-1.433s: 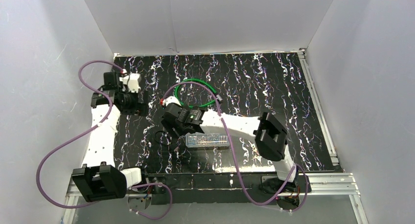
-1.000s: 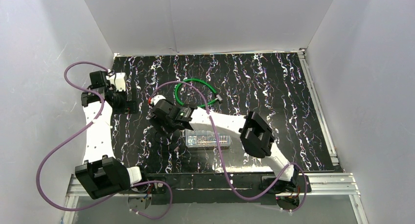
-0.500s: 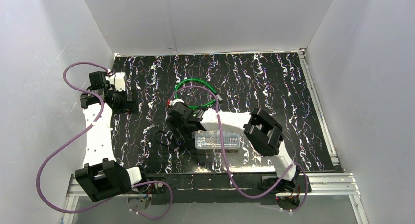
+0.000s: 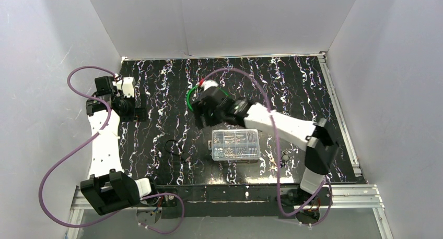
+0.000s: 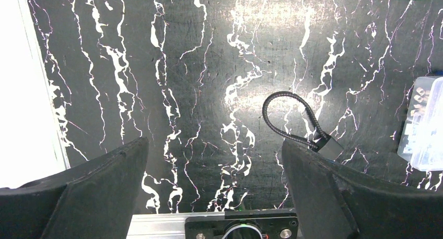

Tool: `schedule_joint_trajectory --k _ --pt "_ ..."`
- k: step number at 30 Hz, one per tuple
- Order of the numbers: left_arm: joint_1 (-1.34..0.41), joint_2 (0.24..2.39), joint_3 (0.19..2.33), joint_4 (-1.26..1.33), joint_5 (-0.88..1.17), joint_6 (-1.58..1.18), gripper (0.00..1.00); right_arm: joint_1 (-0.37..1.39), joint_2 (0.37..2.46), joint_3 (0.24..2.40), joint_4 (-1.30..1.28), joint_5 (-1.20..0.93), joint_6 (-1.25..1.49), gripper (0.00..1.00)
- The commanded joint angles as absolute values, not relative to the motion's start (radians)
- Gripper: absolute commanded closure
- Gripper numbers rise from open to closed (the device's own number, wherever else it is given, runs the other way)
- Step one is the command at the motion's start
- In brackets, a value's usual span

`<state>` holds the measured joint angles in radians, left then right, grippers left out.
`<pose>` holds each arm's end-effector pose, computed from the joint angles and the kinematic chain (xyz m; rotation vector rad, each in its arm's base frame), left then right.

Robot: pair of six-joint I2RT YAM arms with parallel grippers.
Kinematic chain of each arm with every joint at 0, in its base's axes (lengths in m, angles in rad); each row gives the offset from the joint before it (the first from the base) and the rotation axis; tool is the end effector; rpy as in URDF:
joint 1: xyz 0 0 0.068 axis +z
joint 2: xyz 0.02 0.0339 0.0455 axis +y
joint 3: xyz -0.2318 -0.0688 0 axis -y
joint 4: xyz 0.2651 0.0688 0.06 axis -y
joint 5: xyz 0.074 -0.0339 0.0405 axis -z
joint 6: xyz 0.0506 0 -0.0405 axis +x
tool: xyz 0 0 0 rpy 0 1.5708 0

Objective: Unlock with the key
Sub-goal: Move the distractor to the center of the board, then move the lock to the center of the board.

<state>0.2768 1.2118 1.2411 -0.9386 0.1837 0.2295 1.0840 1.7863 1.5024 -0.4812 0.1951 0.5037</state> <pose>0.2698 0.0670 0.3006 0.0196 2.4587 -0.0078 0.2098 0.3755 0.2376 -0.5873 2.3148 0.5613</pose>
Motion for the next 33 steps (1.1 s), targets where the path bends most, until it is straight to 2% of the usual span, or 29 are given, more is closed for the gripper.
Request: schedule_joint_trajectory --k 1,7,14,33 --pt "0.279 1.192 1.277 -0.957 0.2 0.236 0.0 0.917 1.699 1.581 -0.609 0.25 0.559 0.16" --pt "0.279 1.199 1.277 -0.97 0.236 0.241 0.01 0.685 1.707 1.449 -0.729 0.215 0.654 0.17" --pt "0.279 1.197 1.273 -0.984 0.257 0.251 0.0 0.584 1.742 1.272 -0.635 0.089 0.774 0.18" --pt "0.279 1.168 1.262 -0.991 0.269 0.245 0.0 0.545 1.922 1.314 -0.585 0.062 0.79 0.18"
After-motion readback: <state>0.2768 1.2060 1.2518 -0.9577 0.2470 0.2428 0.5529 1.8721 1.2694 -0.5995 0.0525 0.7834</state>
